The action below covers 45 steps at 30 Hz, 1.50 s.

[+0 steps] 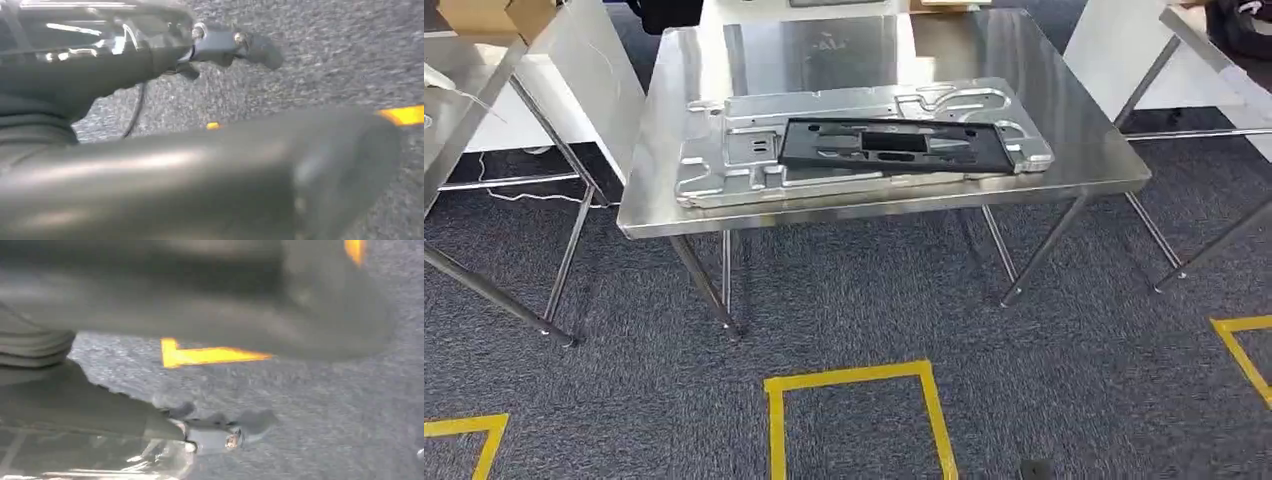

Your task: Take the parts from the cabinet and place them on the table.

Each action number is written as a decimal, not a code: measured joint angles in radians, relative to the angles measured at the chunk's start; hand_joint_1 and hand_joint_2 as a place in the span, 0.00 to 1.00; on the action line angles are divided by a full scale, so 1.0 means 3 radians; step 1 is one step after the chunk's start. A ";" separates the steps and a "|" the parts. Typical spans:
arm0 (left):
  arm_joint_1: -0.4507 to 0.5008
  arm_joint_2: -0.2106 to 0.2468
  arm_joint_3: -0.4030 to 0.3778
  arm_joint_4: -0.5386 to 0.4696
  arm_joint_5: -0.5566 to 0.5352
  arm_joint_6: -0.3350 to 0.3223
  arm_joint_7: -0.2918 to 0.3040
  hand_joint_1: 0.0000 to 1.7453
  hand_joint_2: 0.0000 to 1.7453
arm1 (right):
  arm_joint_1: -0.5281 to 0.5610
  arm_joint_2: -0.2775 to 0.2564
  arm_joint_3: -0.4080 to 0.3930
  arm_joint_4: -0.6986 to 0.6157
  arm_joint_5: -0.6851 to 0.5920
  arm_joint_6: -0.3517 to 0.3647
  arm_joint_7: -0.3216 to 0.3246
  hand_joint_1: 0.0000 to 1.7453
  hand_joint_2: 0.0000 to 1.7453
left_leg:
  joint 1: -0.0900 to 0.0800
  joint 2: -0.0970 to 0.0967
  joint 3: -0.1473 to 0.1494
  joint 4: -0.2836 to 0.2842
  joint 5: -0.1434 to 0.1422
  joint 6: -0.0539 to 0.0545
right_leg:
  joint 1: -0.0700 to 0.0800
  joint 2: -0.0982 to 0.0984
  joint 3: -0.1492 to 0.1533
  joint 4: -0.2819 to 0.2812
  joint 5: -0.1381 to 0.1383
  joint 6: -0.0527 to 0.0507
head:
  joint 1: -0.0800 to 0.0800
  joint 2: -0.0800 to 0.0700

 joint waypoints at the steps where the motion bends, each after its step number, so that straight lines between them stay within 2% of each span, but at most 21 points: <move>1: -0.0003 0.0000 0.0000 0.0000 -0.0009 0.0000 0.0001 0.00 0.00 | 0.0000 -0.0014 -0.0018 0.0079 0.0029 -0.0009 0.0048 0.00 0.00 | -0.0005 -0.0003 -0.0043 0.0253 -0.0166 -0.0001 | 0.0002 -0.0001 -0.0034 0.0013 0.0022 -0.0001 | 0.0000 0.0000; 2: -0.0003 0.0000 0.0000 0.0000 -0.0011 0.0000 0.0003 0.00 0.00 | 0.0000 -0.0029 -0.0028 0.0136 0.0061 -0.0019 0.0100 0.00 0.00 | -0.0006 -0.0004 -0.0066 0.0478 -0.0265 -0.0005 | 0.0006 -0.0006 -0.0071 0.0031 0.0041 -0.0001 | 0.0000 0.0000; 4: -0.0001 0.0000 0.0003 0.0000 -0.0017 0.0000 0.0013 0.00 0.00 | -0.0016 -0.0055 -0.0038 0.0238 0.0112 -0.0023 0.0167 0.00 0.00 | -0.0001 -0.0003 0.0024 0.0601 -0.0172 -0.0010 | 0.0005 -0.0010 -0.0167 0.0087 0.0074 0.0003 | -0.0001 0.0000; 7: -0.0011 0.0000 0.0016 -0.0003 -0.0020 0.0000 0.0029 0.00 0.00 | -0.0029 -0.0079 -0.0052 0.0368 0.0170 -0.0023 0.0205 0.00 0.00 | 0.0020 -0.0002 0.0521 -0.0104 0.0110 -0.0020 | -0.0010 -0.0010 -0.0294 0.0200 0.0098 0.0027 | 0.0000 0.0000; 9: -0.0024 0.0000 0.0022 -0.0004 -0.0031 -0.0004 0.0029 0.00 0.00 | -0.0035 -0.0093 -0.0056 0.0424 0.0201 -0.0019 0.0208 0.00 0.00 | -0.0005 -0.0015 0.0648 -0.0373 -0.0023 -0.0015 | 0.0005 -0.0010 -0.0354 0.0253 0.0126 0.0069 | 0.0000 0.0000; 13: -0.0018 -0.0001 0.0033 -0.0004 -0.0034 -0.0008 0.0031 0.00 0.00 | -0.0045 -0.0137 -0.0066 0.0494 0.0236 -0.0019 0.0208 0.00 0.00 | 0.0014 -0.0018 0.0546 -0.0386 0.0026 0.0051 | 0.0024 -0.0004 -0.0419 0.0258 0.0209 0.0146 | 0.0000 0.0000; 16: -0.0024 -0.0001 0.0041 -0.0008 -0.0036 -0.0009 0.0029 0.00 0.00 | -0.0053 -0.0149 -0.0066 0.0530 0.0247 -0.0013 0.0211 0.00 0.00 | 0.0013 -0.0002 0.0405 -0.0382 0.0131 0.0122 | 0.0004 0.0001 -0.0554 0.0728 -0.0347 0.0172 | 0.0005 0.0000; 18: -0.0024 -0.0001 0.0043 -0.0008 -0.0039 -0.0019 0.0029 0.00 0.00 | -0.0072 -0.0159 -0.0065 0.0550 0.0259 -0.0008 0.0217 0.00 0.00 | 0.0007 0.0018 0.0316 -0.0374 0.0200 0.0130 | 0.0004 0.0001 -0.0609 0.1147 -0.0518 0.0173 | 0.0005 0.0000; 20: -0.0025 -0.0001 0.0045 -0.0008 -0.0039 -0.0020 0.0031 0.00 0.00 | -0.0075 -0.0164 -0.0065 0.0567 0.0280 -0.0008 0.0239 0.00 0.00 | 0.0001 0.0024 0.0224 -0.0362 0.0262 0.0131 | 0.0005 0.0002 -0.0478 0.1149 -0.0307 0.0167 | 0.0005 0.0000; 22: -0.0026 -0.0001 0.0046 -0.0008 -0.0039 -0.0020 0.0032 0.00 0.00 | -0.0079 -0.0168 -0.0065 0.0578 0.0303 -0.0008 0.0263 0.00 0.00 | -0.0005 0.0018 0.0150 -0.0357 0.0325 0.0124 | 0.0012 0.0002 -0.0106 0.0660 -0.0086 0.0144 | 0.0005 0.0000; 24: -0.0029 -0.0004 0.0046 -0.0008 -0.0042 -0.0020 0.0036 0.00 0.00 | -0.0098 -0.0173 -0.0065 0.0581 0.0325 -0.0008 0.0277 0.00 0.00 | -0.0019 0.0012 0.0121 -0.0353 0.0372 0.0093 | 0.0044 0.0013 0.0281 0.0054 -0.0198 0.0103 | 0.0005 0.0000; 25: -0.0031 -0.0005 0.0046 -0.0008 -0.0048 -0.0020 0.0034 0.00 0.00 | -0.0111 -0.0175 -0.0064 0.0582 0.0333 -0.0008 0.0282 0.00 0.00 | -0.0015 0.0016 0.0113 -0.0366 0.0409 0.0073 | 0.0051 0.0015 0.0319 -0.0035 -0.0248 0.0097 | 0.0005 0.0000; 28: -0.0027 -0.0005 0.0052 -0.0008 -0.0050 -0.0020 0.0047 0.00 0.00 | -0.0088 -0.0177 -0.0065 0.0605 0.0361 -0.0008 0.0306 0.00 0.00 | -0.0024 0.0013 0.0094 -0.0402 0.0502 0.0006 | 0.0042 0.0012 0.0221 -0.0053 -0.0178 0.0033 | 0.0005 0.0000; 30: -0.0016 -0.0005 0.0055 -0.0008 -0.0048 -0.0019 0.0071 0.00 0.00 | -0.0091 -0.0178 -0.0066 0.0611 0.0387 -0.0008 0.0311 0.00 0.00 | -0.0008 0.0002 0.0017 -0.0214 0.0211 0.0006 | 0.0018 0.0000 0.0157 -0.0055 -0.0113 -0.0022 | 0.0003 0.0000; 33: -0.0017 -0.0005 0.0059 -0.0008 -0.0041 -0.0019 0.0145 0.00 0.00 | -0.0090 -0.0180 -0.0066 0.0616 0.0427 0.0003 0.0311 0.00 0.00 | -0.0002 -0.0002 -0.0132 0.0515 -0.0201 -0.0011 | 0.0031 -0.0001 0.0063 -0.0046 -0.0035 -0.0038 | 0.0004 0.0000; 35: -0.0016 -0.0005 0.0069 -0.0008 -0.0041 -0.0019 0.0194 0.00 0.00 | -0.0090 -0.0187 -0.0066 0.0626 0.0450 0.0017 0.0311 0.00 0.00 | 0.0002 -0.0001 -0.0041 0.0577 -0.0051 -0.0018 | 0.0029 -0.0002 -0.0002 -0.0016 0.0000 -0.0023 | 0.0003 0.0000; 36: -0.0018 -0.0005 0.0075 -0.0008 -0.0041 -0.0019 0.0215 0.00 1.00 | -0.0089 -0.0188 -0.0066 0.0628 0.0458 0.0020 0.0311 0.00 0.00 | 0.0006 -0.0001 0.0092 0.0394 0.0061 -0.0019 | 0.0023 -0.0002 -0.0034 0.0010 0.0006 -0.0014 | 0.0003 0.0000; 38: -0.0022 -0.0005 0.0080 -0.0009 -0.0032 -0.0019 0.0242 0.00 1.00 | -0.0093 -0.0189 -0.0066 0.0633 0.0473 0.0022 0.0310 0.00 0.00 | 0.0021 0.0002 0.0477 -0.0204 0.0177 -0.0019 | 0.0010 -0.0002 -0.0085 0.0085 0.0000 -0.0001 | 0.0003 0.0000; 39: -0.0032 -0.0008 0.0081 -0.0009 -0.0029 -0.0019 0.0252 0.00 1.00 | -0.0094 -0.0196 -0.0065 0.0633 0.0480 0.0022 0.0309 0.00 0.00 | 0.0012 -0.0002 0.0561 -0.0358 0.0104 -0.0027 | 0.0030 -0.0003 -0.0130 0.0131 -0.0011 0.0021 | 0.0003 0.0000; 43: -0.0029 -0.0011 0.0084 -0.0009 -0.0034 -0.0019 0.0280 0.00 1.00 | -0.0094 -0.0212 -0.0065 0.0641 0.0502 0.0022 0.0308 0.00 0.00 | 0.0016 -0.0019 0.0495 -0.0405 0.0084 0.0036 | 0.0026 -0.0003 -0.0204 0.0175 0.0040 0.0096 | 0.0003 0.0000; 45: -0.0033 -0.0014 0.0086 -0.0010 -0.0037 -0.0019 0.0282 0.00 1.00 | -0.0094 -0.0215 -0.0065 0.0648 0.0511 0.0024 0.0319 0.00 0.00 | 0.0024 -0.0009 0.0462 -0.0408 0.0116 0.0088 | 0.0013 -0.0001 -0.0272 0.0324 -0.0128 0.0126 | 0.0005 0.0000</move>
